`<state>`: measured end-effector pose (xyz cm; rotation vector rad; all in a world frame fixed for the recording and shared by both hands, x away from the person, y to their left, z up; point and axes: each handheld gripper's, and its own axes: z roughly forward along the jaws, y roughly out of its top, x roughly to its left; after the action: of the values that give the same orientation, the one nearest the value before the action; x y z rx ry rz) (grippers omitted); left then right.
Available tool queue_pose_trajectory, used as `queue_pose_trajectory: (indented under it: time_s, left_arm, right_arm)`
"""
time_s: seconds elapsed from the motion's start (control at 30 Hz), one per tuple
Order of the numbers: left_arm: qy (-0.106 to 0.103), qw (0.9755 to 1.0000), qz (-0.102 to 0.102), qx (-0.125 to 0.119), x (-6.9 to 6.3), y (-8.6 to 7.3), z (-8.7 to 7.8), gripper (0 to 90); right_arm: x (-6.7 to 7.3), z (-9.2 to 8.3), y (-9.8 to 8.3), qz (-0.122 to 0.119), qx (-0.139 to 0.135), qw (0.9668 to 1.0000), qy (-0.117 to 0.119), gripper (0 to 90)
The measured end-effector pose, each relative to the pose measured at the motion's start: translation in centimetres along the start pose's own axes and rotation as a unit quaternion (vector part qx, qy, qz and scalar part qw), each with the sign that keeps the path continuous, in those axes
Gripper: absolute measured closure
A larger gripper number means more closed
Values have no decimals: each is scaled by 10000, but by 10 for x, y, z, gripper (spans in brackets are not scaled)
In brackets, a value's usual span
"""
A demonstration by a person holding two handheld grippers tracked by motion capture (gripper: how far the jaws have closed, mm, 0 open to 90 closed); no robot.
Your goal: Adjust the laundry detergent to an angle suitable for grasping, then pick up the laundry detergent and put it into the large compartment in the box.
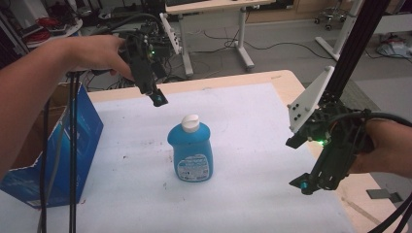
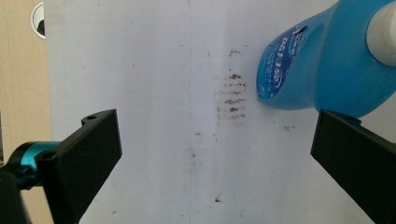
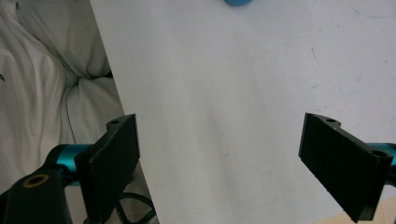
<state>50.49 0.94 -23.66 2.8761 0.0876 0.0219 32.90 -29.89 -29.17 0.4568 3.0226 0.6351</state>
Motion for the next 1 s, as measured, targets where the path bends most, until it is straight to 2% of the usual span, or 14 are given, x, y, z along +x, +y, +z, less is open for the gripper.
queue_pose_trajectory:
  time_s: [0.47, 0.63, 1.0]
  left_arm:
    - [30, 10000, 13, 25, -5, 1, -4, 18]
    - [5, 10000, -59, 28, -7, 1, -6, 18]
    - [43, 10000, 44, -27, -27, 8, -19, 18]
  right_arm:
    - [0, 0, 1, 3, -39, 10000, -18, 117]
    - [0, 0, 2, 0, -64, 10000, -28, 117]
    - [-1, 4, 4, -82, -86, 9999, 1, 117]
